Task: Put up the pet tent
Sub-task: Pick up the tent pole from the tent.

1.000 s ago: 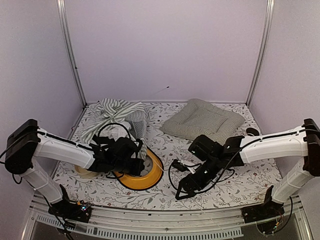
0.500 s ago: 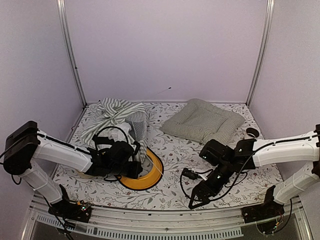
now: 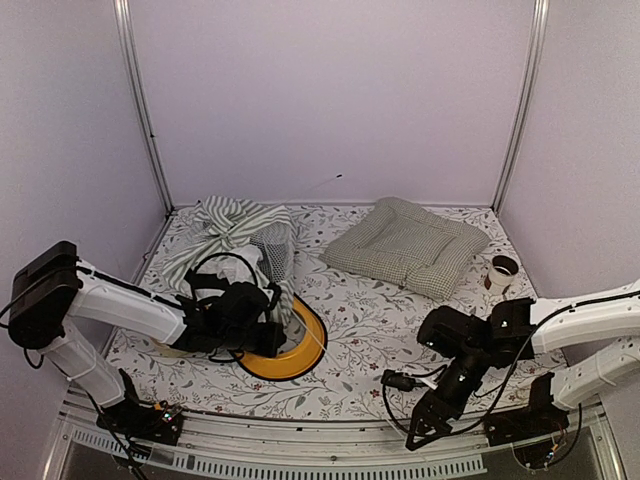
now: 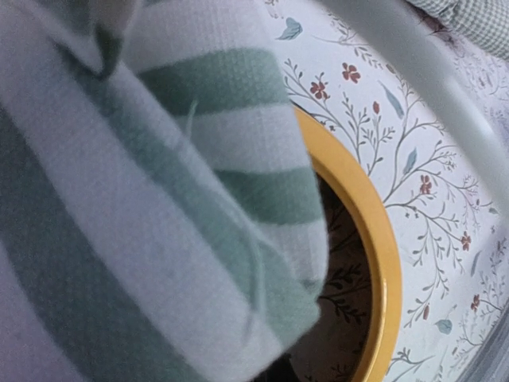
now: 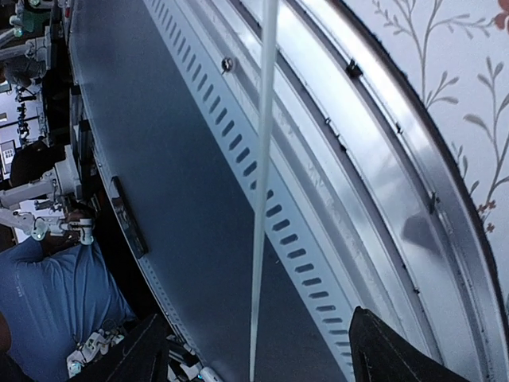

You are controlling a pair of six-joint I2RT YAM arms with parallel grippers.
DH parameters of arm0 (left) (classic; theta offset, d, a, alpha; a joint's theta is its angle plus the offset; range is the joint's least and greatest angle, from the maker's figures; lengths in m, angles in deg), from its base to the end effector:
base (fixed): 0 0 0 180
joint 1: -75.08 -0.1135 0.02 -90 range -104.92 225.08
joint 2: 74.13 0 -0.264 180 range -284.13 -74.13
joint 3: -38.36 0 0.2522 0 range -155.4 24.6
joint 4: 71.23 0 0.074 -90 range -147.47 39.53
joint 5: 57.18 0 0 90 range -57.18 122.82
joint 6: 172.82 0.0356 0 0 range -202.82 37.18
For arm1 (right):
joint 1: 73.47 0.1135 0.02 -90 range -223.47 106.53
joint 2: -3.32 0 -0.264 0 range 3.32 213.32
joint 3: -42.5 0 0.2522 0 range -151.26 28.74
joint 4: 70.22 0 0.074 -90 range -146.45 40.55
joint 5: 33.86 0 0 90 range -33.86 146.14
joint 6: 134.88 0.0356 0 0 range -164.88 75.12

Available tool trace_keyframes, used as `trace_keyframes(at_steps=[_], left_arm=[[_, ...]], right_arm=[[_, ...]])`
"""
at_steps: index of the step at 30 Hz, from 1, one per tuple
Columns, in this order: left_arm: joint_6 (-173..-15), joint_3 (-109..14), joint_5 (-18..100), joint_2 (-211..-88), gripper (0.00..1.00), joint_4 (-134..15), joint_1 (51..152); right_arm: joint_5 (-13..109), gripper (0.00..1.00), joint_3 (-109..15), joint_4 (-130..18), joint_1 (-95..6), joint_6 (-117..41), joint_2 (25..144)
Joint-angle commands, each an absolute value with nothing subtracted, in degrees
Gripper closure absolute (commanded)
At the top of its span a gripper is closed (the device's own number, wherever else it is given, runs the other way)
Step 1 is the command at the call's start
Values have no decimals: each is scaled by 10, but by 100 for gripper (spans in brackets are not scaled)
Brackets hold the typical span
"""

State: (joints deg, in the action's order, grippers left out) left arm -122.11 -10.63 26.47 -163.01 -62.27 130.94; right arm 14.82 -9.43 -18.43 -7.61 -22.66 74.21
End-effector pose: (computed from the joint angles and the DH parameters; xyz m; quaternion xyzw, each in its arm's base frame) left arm 0.1606 -0.2298 0.1333 0.1154 0.9278 -0.2240 0.2750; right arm 0.0625 0.1970 0.1859 0.3977 -0.8345 -0.3588 0.1294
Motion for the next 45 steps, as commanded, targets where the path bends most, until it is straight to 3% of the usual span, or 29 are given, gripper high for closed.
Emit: trace_keyframes(at_steps=[1,7,12,23,32,37,41,45], left_arm=[[-1219,-117,280,-1644,100,-621,1309],[-1213,-119,282,-1643,100,-620,1308],[-1211,-117,284,-1640,100,-620,1307],[-1207,-112,281,-1627,100,-616,1303],[-1206,-111,280,-1616,100,-612,1300],[-1207,-109,281,-1612,100,-610,1299],[-1209,-105,281,-1609,100,-610,1299],[-1218,-95,279,-1592,100,-611,1299]], right_arm=[[125,21,-66,-192,-43,-196,725],[109,28,-49,-210,8,-161,720],[99,42,-31,-207,19,-145,704],[90,51,-19,-215,34,-141,715],[92,63,-12,-230,35,-140,726],[96,79,-16,-227,35,-145,729],[100,99,-29,-224,35,-154,739],[110,100,-59,-213,35,-173,750]])
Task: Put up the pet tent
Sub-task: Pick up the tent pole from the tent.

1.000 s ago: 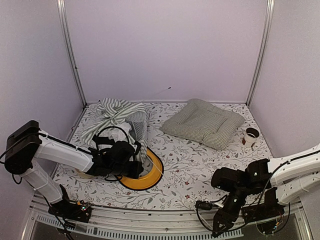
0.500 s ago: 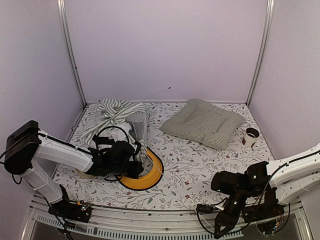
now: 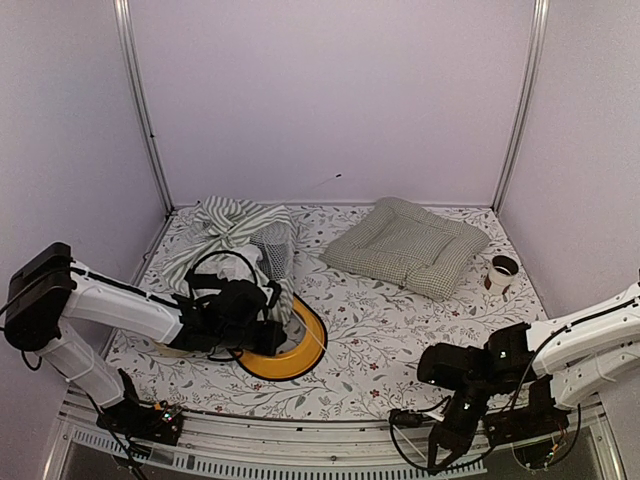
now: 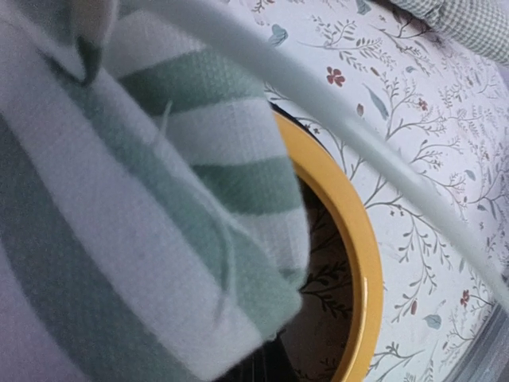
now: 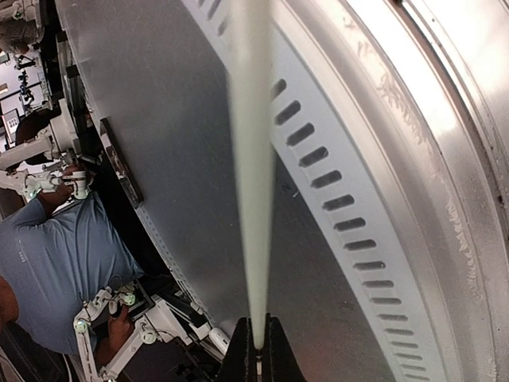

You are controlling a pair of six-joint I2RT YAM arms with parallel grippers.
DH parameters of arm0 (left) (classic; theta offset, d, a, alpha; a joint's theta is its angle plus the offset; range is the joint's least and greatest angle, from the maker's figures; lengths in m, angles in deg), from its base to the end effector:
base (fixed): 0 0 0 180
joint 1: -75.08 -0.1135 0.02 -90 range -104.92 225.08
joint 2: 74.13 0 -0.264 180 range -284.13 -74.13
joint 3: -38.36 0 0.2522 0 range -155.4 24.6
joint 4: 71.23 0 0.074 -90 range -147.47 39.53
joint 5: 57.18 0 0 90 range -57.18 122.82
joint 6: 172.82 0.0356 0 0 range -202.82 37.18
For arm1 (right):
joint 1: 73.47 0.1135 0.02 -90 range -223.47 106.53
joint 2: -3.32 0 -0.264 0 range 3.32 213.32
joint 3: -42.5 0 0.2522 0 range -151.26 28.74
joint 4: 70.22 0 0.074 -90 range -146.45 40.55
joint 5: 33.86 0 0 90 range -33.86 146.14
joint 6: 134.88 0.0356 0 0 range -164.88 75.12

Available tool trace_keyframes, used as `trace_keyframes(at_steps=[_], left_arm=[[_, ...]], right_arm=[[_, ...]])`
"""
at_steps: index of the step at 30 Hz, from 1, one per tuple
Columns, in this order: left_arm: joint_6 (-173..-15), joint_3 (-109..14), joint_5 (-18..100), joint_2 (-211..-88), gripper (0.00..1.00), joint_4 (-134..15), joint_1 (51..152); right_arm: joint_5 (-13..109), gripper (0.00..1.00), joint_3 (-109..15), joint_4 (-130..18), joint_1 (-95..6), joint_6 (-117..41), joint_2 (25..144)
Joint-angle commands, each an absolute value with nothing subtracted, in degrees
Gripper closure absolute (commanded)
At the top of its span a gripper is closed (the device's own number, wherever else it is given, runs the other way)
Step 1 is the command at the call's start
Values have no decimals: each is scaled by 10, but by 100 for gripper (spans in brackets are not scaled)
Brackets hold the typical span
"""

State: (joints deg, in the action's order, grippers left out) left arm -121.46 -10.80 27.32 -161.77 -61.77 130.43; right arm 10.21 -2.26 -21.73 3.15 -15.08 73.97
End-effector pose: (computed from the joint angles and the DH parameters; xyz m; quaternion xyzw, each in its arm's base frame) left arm 0.1619 -0.2283 0.1391 0.1184 0.9249 -0.2316 0.2772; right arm 0.0182 0.1869 0.1574 0.4111 -0.8160 -0.3317 0.2346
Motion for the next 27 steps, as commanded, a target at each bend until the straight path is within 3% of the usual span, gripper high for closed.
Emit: trace_keyframes(at_steps=[1,19,27], left_arm=[[-1222,-91,277,-1586,100,-612,1299],[-1231,-49,227,-1490,100,-636,1310],[-1264,-36,161,-1461,84,-630,1310]], right_arm=[[113,100,-67,-211,35,-177,752],[174,100,-219,-201,1,-262,822],[159,100,-232,-210,1,-273,843]])
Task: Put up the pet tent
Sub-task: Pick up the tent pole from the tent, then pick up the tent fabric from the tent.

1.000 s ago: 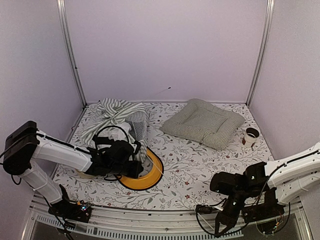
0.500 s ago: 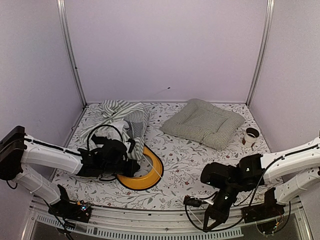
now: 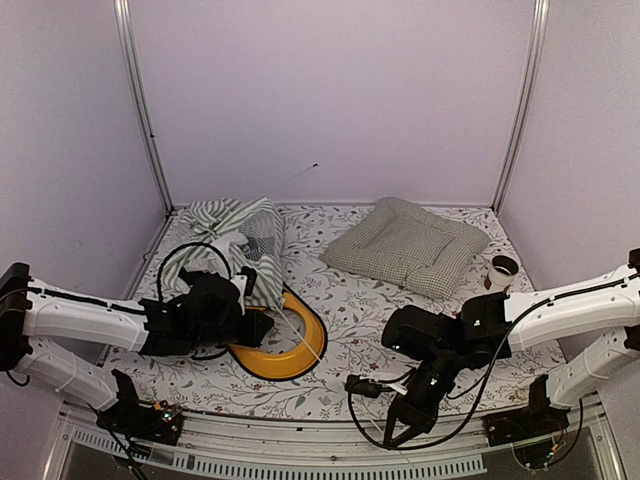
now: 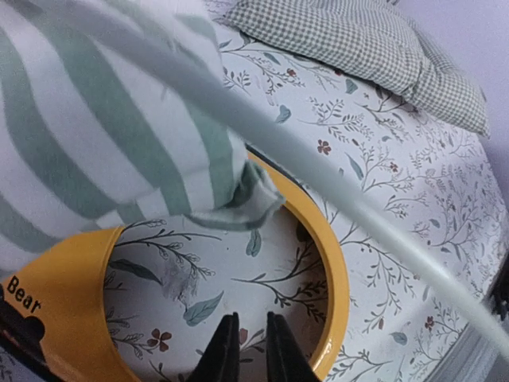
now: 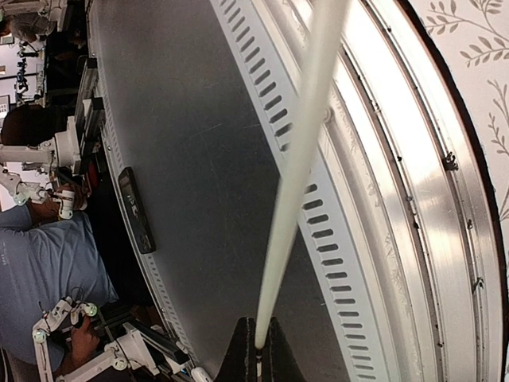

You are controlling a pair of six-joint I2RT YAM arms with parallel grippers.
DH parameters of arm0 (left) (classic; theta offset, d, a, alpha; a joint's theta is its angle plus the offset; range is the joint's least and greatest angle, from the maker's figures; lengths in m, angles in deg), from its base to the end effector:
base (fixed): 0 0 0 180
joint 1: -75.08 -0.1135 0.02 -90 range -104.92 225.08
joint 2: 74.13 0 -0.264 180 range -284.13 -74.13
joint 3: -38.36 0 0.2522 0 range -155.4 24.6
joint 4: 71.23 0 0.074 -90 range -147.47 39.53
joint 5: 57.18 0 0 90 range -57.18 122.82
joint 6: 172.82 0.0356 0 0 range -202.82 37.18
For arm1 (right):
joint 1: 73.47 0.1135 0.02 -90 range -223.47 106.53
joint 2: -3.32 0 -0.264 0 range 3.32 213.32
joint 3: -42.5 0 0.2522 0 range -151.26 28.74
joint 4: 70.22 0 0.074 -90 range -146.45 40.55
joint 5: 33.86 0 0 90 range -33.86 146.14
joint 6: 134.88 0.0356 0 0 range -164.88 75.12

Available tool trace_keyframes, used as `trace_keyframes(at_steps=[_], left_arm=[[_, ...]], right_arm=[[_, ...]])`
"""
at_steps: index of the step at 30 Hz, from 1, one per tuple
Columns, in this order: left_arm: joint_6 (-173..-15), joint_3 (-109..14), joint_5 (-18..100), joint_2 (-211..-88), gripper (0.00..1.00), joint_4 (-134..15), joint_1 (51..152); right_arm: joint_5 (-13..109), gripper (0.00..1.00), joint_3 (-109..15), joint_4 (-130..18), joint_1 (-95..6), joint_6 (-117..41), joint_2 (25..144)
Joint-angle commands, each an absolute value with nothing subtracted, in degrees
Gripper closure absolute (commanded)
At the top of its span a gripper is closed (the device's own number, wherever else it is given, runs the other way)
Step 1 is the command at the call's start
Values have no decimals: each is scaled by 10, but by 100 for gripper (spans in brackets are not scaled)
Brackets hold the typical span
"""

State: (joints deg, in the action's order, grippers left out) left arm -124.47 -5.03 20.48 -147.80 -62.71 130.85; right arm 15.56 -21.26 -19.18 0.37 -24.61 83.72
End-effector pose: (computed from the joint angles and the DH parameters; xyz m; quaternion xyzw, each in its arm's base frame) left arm 0.1460 -0.2010 0.1715 0.0641 0.8955 -0.2588 0.3563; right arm 0.0490 0.2523 0.2081 0.4746 -0.7912 -0.3647 0.1254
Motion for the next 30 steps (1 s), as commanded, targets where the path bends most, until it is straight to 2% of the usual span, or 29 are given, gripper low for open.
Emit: trace_keyframes(at_steps=[1,10,16,30], left_arm=[[-1269,-33,153,-1456,83,-631,1310],[-1284,-14,107,-1456,69,-666,1311],[-1255,-42,77,-1507,52,-699,1318],[-1176,-120,-71,-1614,48,-695,1365]], right_arm=[[159,100,-232,-210,1,-273,845],[156,100,-239,-210,1,-273,857],[155,100,-239,-210,1,-268,858],[157,100,-242,-206,0,-256,854]])
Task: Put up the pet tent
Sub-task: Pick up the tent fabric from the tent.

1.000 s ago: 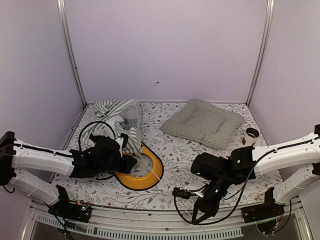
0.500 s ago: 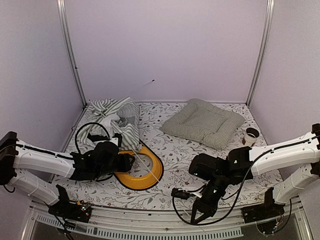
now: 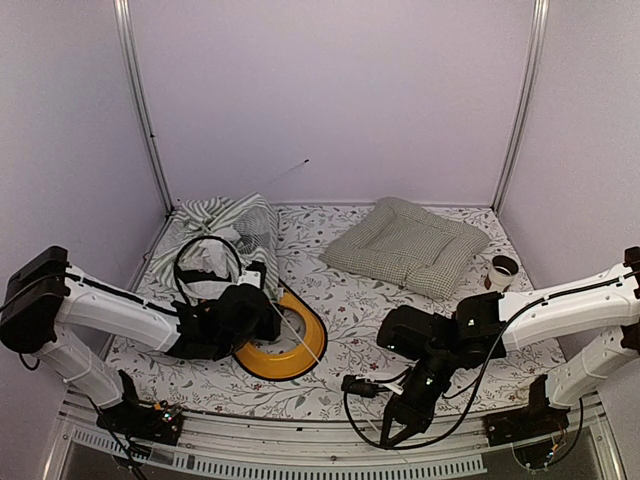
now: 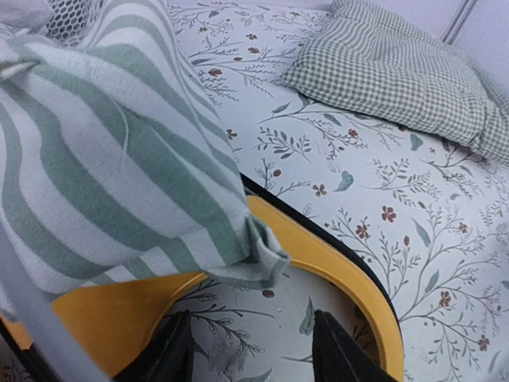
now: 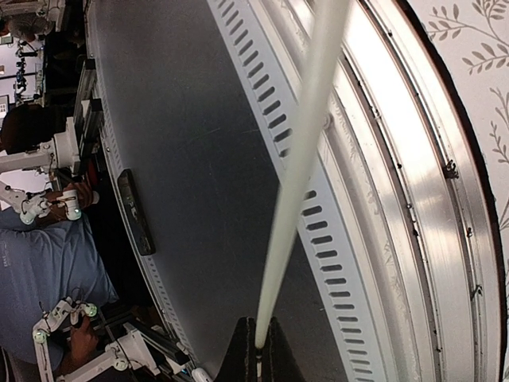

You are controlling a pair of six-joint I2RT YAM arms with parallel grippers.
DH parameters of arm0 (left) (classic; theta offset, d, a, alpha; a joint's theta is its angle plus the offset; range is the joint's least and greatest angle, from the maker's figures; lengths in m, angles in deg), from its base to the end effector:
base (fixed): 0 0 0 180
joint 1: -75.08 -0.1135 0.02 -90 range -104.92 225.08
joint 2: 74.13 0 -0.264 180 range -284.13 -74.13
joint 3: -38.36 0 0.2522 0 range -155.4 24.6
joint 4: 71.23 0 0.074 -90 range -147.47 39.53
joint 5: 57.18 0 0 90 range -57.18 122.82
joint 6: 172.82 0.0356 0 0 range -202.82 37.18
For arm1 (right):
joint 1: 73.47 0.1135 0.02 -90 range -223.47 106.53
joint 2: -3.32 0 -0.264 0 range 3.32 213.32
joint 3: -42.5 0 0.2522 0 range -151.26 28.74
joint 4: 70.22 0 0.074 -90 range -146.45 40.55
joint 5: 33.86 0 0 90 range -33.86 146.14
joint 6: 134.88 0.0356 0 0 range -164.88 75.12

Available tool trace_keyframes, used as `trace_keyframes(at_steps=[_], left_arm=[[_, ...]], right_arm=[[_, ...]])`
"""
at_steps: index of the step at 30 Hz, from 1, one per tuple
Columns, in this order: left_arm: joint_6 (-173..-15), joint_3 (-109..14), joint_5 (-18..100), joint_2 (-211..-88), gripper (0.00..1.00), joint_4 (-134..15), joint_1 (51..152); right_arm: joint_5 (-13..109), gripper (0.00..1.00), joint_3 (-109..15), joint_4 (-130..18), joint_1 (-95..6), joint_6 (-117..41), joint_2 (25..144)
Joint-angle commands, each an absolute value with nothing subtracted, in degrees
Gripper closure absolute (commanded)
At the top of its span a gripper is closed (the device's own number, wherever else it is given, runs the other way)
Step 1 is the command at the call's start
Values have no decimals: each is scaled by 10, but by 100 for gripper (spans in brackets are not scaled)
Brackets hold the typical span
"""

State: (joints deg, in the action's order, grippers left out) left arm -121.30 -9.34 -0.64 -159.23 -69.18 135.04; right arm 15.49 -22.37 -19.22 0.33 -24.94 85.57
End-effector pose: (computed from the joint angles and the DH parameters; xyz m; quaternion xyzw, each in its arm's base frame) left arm 0.1561 -0.2307 0.1575 0.0406 0.8737 -0.1396 0.4642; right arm 0.0509 0.2584 0.2059 0.4752 -0.7917 -0.3616 0.1288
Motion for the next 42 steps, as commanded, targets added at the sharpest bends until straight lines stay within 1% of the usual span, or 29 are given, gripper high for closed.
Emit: trace_keyframes(at_steps=[1,10,17,20,22,24,27,28,30,37,42], left_arm=[[-1167,-122,-80,-1619,48,-693,1367],[-1095,-106,-129,-1650,48,-751,1370],[-1075,-105,-147,-1691,41,-802,1369],[-1077,-111,-168,-1710,41,-810,1369],[-1078,-116,-184,-1718,45,-808,1367],[-1074,-115,-190,-1721,53,-815,1364],[-1064,-108,-194,-1718,83,-831,1362],[-1059,-104,-191,-1715,91,-838,1362],[-1052,-90,-183,-1701,100,-854,1366],[-1055,-35,-138,-1614,100,-872,1394],[-1075,2,-91,-1548,100,-862,1417]], right_arm=[[157,100,-242,-205,0,-255,854],[158,100,-242,-204,0,-250,854],[158,100,-239,-204,0,-248,851],[159,100,-242,-202,0,-250,851],[158,100,-243,-201,0,-252,851],[158,100,-245,-199,0,-253,853],[159,100,-248,-199,-1,-254,854],[159,100,-250,-198,-1,-254,854],[160,100,-254,-199,-3,-253,853],[165,100,-285,-196,-25,-256,856],[168,100,-317,-197,-36,-269,880]])
